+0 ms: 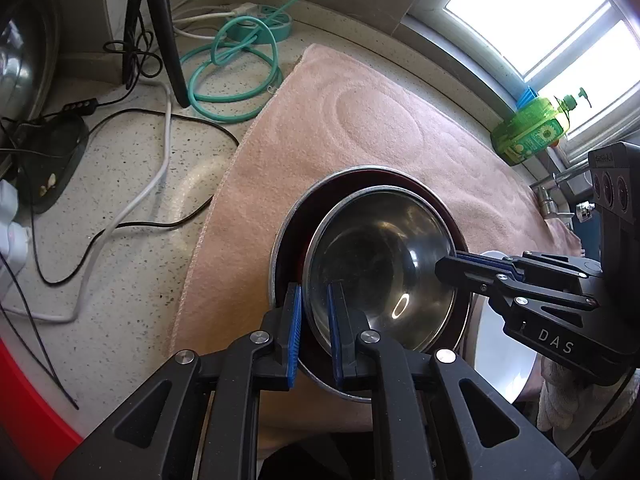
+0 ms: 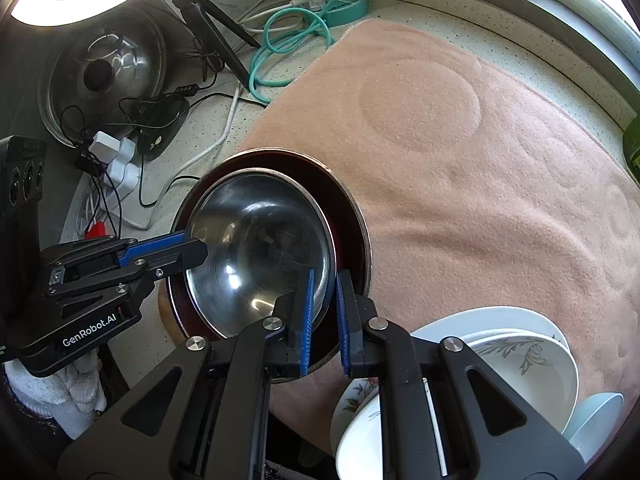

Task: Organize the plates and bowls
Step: 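Open both grippers to release the red-bottomed bowl, then move both grippers to the rim of the pale blue bowl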

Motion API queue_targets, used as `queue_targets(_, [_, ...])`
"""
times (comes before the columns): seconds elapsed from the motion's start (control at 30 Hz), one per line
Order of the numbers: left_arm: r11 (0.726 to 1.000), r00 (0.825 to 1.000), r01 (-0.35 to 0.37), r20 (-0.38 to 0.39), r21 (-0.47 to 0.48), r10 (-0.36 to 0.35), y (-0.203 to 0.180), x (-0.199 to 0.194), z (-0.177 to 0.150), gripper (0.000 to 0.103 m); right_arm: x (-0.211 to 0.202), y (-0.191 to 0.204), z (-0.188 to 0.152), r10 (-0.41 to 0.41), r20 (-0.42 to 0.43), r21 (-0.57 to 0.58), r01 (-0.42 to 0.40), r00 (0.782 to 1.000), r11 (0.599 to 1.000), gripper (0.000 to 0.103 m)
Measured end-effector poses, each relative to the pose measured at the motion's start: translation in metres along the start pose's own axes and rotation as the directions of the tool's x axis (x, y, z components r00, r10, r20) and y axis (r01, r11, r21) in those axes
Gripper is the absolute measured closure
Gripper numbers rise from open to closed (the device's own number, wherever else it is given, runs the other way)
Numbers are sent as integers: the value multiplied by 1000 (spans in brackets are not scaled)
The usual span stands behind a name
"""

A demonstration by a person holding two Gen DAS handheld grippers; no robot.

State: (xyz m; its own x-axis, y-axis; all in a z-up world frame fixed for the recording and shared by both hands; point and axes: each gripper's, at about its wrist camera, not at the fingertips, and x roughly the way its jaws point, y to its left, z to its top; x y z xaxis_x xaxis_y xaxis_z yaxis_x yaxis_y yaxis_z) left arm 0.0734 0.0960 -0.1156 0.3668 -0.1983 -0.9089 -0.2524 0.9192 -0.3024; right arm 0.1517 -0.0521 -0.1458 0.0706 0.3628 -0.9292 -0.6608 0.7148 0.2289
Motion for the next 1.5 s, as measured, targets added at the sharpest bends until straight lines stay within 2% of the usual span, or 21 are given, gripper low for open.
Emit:
queue_targets(0.07, [1000, 1000, -3, -1, 4, 3, -1, 0, 0, 92, -2, -1, 0, -6, 8, -6, 6, 1000, 1000, 91])
queue_targets(0.2, [1000, 1000, -8, 9, 6, 8, -2, -3, 2, 91, -7, -3, 0, 5, 23, -2, -5, 1000, 1000, 79])
queue_targets(0.67, [1000, 998, 0, 61, 18, -1, -9, -24, 3, 91, -41, -5, -9, 15, 109, -5, -15, 994, 1000, 77])
queue_targets(0.73, [1000, 997, -4, 76, 19, 3, -11, -28, 4, 91, -49, -6, -11, 15, 130, -6, -15, 991, 1000, 64])
queue_targets(0.77, [1000, 997, 4, 82, 17, -5, -12, -30, 4, 91, -54, -7, -13, 17, 144, -5, -16, 989, 1000, 53])
queue_targets(0.8, [1000, 996, 12, 87, 15, -13, -12, -32, 4, 91, -60, -9, -15, 18, 161, -5, -17, 987, 1000, 50])
queue_targets(0.87, [1000, 994, 23, 103, 10, -24, -15, -37, 2, 91, -70, -11, -19, 2, 190, -11, 0, 982, 1000, 50])
queue_targets(0.9, [1000, 993, 26, 111, 9, -27, -17, -39, 2, 89, -75, -12, -22, -7, 204, -15, 10, 979, 1000, 49])
queue_targets(0.93, [1000, 992, 27, 121, 9, -28, -20, -41, 1, 80, -81, -14, -24, -15, 216, -19, 19, 976, 1000, 47])
queue_targets(0.97, [1000, 991, 27, 132, 10, -28, -22, -43, 0, 73, -86, -17, -27, -19, 227, -21, 25, 974, 999, 42])
queue_targets(1.0, [1000, 989, 25, 143, 13, -27, -25, -46, -1, 70, -91, -20, -30, -22, 238, -20, 28, 971, 999, 35])
queue_targets(1.13, [999, 981, 5, 192, 35, -11, -38, -54, -5, 51, -112, -36, -44, -46, 283, 0, 48, 958, 999, 29])
queue_targets(1.2, [999, 979, 1, 202, 45, -10, -45, -56, -9, 50, -122, -46, -50, -58, 301, 17, 55, 952, 998, 21])
queue_targets(1.5, [995, 977, 49, 202, 85, -65, -81, -54, -20, 50, -164, -100, -90, -146, 355, 130, 106, 924, 986, 20])
